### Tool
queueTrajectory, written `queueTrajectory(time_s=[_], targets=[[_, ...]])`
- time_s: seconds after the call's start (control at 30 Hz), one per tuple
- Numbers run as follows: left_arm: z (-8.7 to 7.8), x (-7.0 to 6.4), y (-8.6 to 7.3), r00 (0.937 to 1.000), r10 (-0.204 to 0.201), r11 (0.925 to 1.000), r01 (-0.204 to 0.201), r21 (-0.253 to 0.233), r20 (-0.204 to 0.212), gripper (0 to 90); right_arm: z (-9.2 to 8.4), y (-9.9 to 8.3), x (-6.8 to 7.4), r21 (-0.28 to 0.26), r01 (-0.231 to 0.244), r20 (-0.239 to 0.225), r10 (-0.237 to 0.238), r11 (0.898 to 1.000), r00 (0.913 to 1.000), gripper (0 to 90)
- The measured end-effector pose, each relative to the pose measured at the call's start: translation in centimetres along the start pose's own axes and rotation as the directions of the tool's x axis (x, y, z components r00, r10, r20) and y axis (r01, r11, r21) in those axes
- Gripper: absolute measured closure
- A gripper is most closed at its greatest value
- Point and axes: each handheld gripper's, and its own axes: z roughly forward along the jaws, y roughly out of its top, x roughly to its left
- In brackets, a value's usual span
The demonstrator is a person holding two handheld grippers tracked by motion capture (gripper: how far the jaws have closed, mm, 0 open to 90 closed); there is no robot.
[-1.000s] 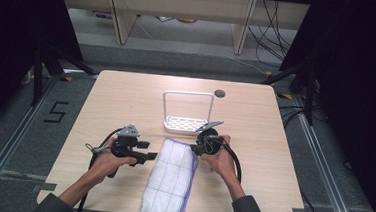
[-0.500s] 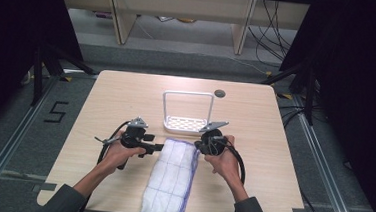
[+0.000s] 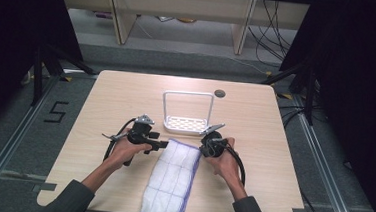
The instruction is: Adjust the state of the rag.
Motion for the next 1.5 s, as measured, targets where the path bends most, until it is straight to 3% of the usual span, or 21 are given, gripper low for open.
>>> queueTrajectory(time_s=[0.07, 0.17, 0.27, 0.33, 0.4, 0.43, 0.53, 0.7, 0.8, 0.83, 0.87, 0.97, 1.1, 1.13, 1.2, 1.3, 1.33, 1.4, 1.43, 1.47, 1.5], targets=[[0.2, 0.0, 0.1, 0.9998, 0.018, 0.9998, -0.018, 0.012, -0.001, 40.7, -0.6, 0.1, -0.3, -0.037, -0.019, 0.026, 0.020, 0.999, 0.9995, 74.6], [0.6, -0.2, 0.3, 0.9999, 0.010, 0.9999, -0.010, 0.013, -0.001, 41.2, -1.3, 0.2, -0.4, -0.076, -0.075, -0.001, 0.075, 0.994, 0.9972, 64.3], [0.9, -0.3, 0.6, 0.9999, 0.013, 0.9998, -0.013, 0.018, -0.003, 41.5, -1.4, 0.2, -0.5, -0.081, -0.090, -0.038, 0.087, 0.993, 0.9955, 55.1], [1.2, -0.3, 0.8, 0.9995, 0.032, 0.9989, -0.032, 0.033, -0.002, 42.0, -1.0, 0.2, -0.3, -0.082, -0.108, -0.035, 0.105, 0.991, 0.9938, 51.7], [1.7, -0.6, 0.8, 0.9997, 0.023, 0.9990, -0.023, 0.038, 0.003, 42.2, -0.7, 0.1, -0.3, -0.058, -0.107, -0.039, 0.105, 0.993, 0.9938, 51.5], [1.7, -0.5, 0.8, 0.9988, 0.049, 0.9971, -0.049, 0.058, 0.004, 42.4, -0.6, 0.0, -0.3, -0.044, -0.100, -0.036, 0.098, 0.994, 0.9945, 51.0], [2.2, -0.5, 0.8, 0.9983, 0.058, 0.9955, -0.058, 0.075, -0.007, 43.0, -0.1, -0.1, 0.0, -0.018, -0.118, -0.041, 0.117, 0.993, 0.9923, 49.8], [2.7, -0.4, 0.8, 0.9974, 0.071, 0.9936, -0.070, 0.088, -0.007, 47.3, 0.7, -0.1, 0.3, -0.014, -0.087, -0.040, 0.086, 0.996, 0.9955, 49.6], [2.8, -0.4, 0.7, 0.9963, 0.085, 0.9930, -0.084, 0.083, -0.008, 51.3, 0.8, -0.1, 0.7, 0.013, -0.108, -0.026, 0.109, 0.994, 0.9937, 50.8], [3.0, -0.6, 0.7, 0.9967, 0.081, 0.9941, -0.080, 0.073, -0.005, 53.5, 0.9, -0.1, 0.6, -0.001, -0.089, -0.033, 0.089, 0.996, 0.9955, 52.2], [3.0, -0.6, 0.7, 0.9945, 0.105, 0.9913, -0.104, 0.080, 0.000, 57.2, 0.9, -0.2, 0.7, -0.011, -0.070, -0.032, 0.070, 0.997, 0.9970, 53.9], [3.1, -0.8, 0.7, 0.9905, 0.137, 0.9863, -0.137, 0.092, 0.007, 66.7, 0.9, -0.2, 0.8, -0.012, -0.063, -0.048, 0.063, 0.998, 0.9969, 60.0], [3.1, -1.1, 0.6, 0.9915, 0.128, 0.9886, -0.130, 0.077, 0.025, 77.2, 0.9, -0.2, 0.7, -0.023, -0.062, -0.082, 0.060, 0.998, 0.9949, 72.9], [3.0, -1.1, 0.6, 0.9893, 0.144, 0.9856, -0.145, 0.086, 0.024, 79.0, 0.8, -0.2, 0.9, -0.002, -0.086, -0.088, 0.086, 0.996, 0.9924, 77.7], [3.0, -1.3, 0.6, 0.9893, 0.145, 0.9869, -0.146, 0.068, 0.019, 80.8, 0.9, -0.3, 0.8, -0.029, -0.059, -0.104, 0.055, 0.998, 0.9930, 81.4], [2.1, -1.4, 0.7, 0.9872, 0.157, 0.9861, -0.158, 0.050, 0.025, 82.2, 1.0, -0.2, 0.8, -0.069, -0.017, -0.087, 0.011, 0.998, 0.9962, 84.6], [1.9, -1.5, 0.7, 0.9892, 0.145, 0.9891, -0.145, 0.024, 0.026, 82.5, 0.8, -0.2, 1.1, -0.077, -0.042, -0.102, 0.035, 0.996, 0.9942, 84.9], [1.2, -1.7, 0.8, 0.9887, 0.148, 0.9890, -0.148, 0.007, 0.024, 82.8, 0.5, 0.0, 1.1, -0.088, -0.019, -0.091, 0.011, 0.996, 0.9958, 85.1], [0.8, -1.9, 0.9, 0.9872, 0.157, 0.9876, -0.157, -0.004, 0.029, 82.9, 0.3, 0.0, 1.2, -0.094, -0.043, -0.113, 0.032, 0.995, 0.9931, 85.1], [0.4, -2.1, 0.8, 0.9867, 0.160, 0.9872, -0.159, -0.012, 0.032, 82.9, 0.1, 0.1, 1.0, -0.103, -0.020, -0.106, 0.009, 0.994, 0.9944, 85.1], [0.1, -2.2, 0.9, 0.9856, 0.166, 0.9860, -0.165, -0.020, 0.032, 83.0, -0.2, 0.2, 1.1, -0.101, -0.031, -0.107, 0.020, 0.994, 0.9941, 85.2]])
